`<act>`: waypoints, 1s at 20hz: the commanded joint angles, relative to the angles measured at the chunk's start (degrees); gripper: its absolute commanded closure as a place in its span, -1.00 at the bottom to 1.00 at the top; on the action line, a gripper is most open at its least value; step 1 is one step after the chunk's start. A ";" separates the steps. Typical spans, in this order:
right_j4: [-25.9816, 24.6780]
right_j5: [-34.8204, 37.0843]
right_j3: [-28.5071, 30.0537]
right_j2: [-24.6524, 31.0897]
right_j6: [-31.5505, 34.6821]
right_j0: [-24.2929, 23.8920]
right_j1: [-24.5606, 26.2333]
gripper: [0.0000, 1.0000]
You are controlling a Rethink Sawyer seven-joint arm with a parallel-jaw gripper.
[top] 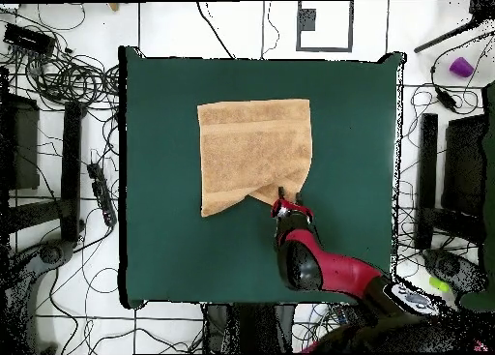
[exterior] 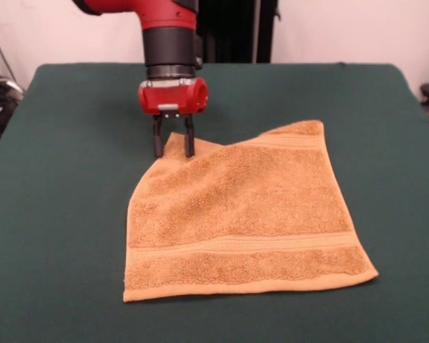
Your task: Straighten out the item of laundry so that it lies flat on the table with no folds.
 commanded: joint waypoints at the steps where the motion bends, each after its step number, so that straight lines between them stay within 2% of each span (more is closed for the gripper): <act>1: 3.36 -3.70 -3.84 -1.94 7.71 7.23 9.43 -1.00; 6: 4.85 -5.73 -6.20 -4.56 6.59 9.45 12.07 -1.00; 13: 4.00 -9.60 -10.03 -4.71 7.23 9.46 15.80 -1.00; 16: 0.90 -7.96 -8.89 -5.22 6.79 8.34 15.16 -1.00; 20: -6.32 -7.83 -6.32 -6.40 6.78 5.25 13.84 -1.00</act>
